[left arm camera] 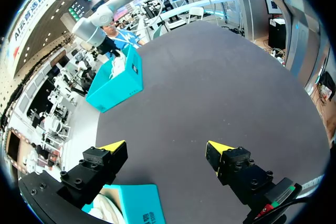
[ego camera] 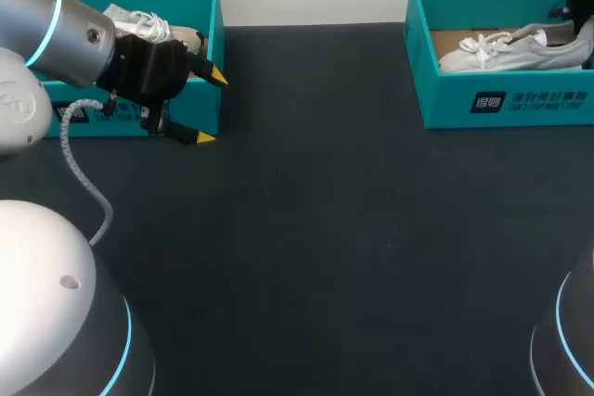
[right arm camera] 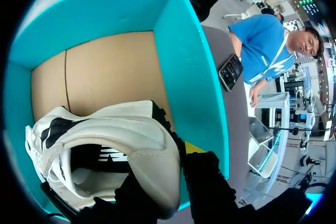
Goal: Take the shoe out of the shoebox, open the shoe tongue, remove and reinsert the insole, then place the shoe into the shoebox
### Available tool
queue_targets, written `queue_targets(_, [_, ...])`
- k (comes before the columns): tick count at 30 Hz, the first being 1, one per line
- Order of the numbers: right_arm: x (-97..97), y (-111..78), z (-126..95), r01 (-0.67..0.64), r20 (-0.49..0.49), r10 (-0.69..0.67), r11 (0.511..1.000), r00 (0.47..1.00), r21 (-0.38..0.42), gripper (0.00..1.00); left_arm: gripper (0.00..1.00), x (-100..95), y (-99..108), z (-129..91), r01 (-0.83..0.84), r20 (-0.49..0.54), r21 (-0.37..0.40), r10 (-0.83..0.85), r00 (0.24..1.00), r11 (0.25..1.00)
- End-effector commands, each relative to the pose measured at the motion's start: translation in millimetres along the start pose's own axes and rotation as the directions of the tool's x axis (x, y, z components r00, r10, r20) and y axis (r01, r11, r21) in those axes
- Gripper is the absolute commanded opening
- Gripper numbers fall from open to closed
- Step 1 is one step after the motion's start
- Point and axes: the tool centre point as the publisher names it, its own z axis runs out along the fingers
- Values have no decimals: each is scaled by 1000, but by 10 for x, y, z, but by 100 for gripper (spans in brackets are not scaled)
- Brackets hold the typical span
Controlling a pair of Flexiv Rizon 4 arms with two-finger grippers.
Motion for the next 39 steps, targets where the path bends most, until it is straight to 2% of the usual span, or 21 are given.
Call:
queue_targets(1, [15, -51, 41, -5, 2, 5, 1000, 1000, -6, 0, 100, 7, -5, -3, 0, 0, -3, 0, 1000, 1000])
queue_targets(18, [20, -273, 182, 9, 3, -10, 1000, 1000, 25, 0, 100, 7, -5, -3, 0, 0, -3, 0, 1000, 1000])
queue_targets(26, [61, -360, 327, 19, 15, -20, 999, 1000, 42, 0, 100, 7, -5, -3, 0, 0, -3, 0, 1000, 1000])
queue_targets(37, [43, -348, 403, -1, 16, 0, 1000, 1000, 25, 0, 100, 7, -5, -3, 0, 0, -3, 0, 1000, 1000])
queue_targets(38, [34, -344, 410, 0, 17, 0, 1000, 1000, 23, 6, 100, 7, -5, -3, 0, 0, -3, 0, 1000, 1000])
queue_targets(39, [25, -343, 417, -4, 15, 3, 1000, 1000, 17, 22, 100, 7, -5, -3, 0, 0, -3, 0, 1000, 1000])
